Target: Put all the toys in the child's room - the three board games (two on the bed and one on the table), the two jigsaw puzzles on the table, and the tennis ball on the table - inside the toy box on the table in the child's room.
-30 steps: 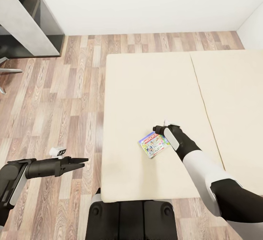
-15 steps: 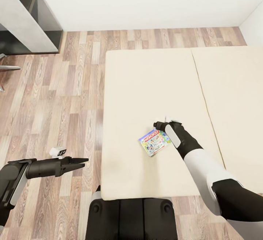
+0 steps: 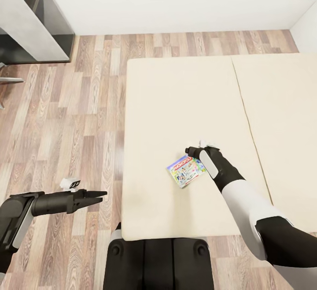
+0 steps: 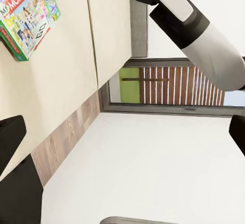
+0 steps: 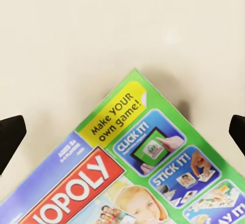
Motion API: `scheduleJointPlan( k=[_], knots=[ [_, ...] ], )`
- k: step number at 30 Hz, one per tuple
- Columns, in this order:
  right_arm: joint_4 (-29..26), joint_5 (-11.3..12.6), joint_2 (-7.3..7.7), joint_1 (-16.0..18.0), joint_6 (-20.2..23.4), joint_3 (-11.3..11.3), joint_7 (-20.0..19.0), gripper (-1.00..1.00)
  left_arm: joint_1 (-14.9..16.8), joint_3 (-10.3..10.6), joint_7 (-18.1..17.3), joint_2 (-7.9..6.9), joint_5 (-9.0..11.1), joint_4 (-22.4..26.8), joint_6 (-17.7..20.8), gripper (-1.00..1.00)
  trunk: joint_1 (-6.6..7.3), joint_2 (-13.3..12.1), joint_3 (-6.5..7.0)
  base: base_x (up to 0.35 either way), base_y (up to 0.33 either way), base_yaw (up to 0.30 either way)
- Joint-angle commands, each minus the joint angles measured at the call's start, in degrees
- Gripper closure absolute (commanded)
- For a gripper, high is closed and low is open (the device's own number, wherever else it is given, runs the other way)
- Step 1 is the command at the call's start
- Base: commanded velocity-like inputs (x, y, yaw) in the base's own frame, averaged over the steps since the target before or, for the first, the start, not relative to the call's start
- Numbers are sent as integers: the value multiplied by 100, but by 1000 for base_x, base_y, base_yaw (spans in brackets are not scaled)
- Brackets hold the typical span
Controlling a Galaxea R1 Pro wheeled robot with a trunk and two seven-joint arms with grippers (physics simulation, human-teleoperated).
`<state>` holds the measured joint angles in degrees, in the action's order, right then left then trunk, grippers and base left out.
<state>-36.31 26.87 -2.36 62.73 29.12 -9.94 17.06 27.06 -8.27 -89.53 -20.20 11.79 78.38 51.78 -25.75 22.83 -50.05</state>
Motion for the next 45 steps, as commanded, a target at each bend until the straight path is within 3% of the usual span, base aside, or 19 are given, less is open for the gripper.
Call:
scheduleJointPlan(
  k=[1, 37, 45],
  knots=[
    [-8, 58, 5, 3, 14, -26, 54, -100, 1, 1, -21, -2, -1, 2, 61, -100, -3, 9, -11, 0, 0, 0],
    [-8, 61, 7, 4, 13, -9, 50, -100, 1, 7, -21, 7, -1, 2, 61, -100, -3, 9, -189, 0, 0, 0],
    [-16, 63, 7, 53, 20, 383, 52, -100, 1, 10, -14, 7, -1, 2, 61, -100, -3, 9, -201, 0, 0, 0]
  ],
)
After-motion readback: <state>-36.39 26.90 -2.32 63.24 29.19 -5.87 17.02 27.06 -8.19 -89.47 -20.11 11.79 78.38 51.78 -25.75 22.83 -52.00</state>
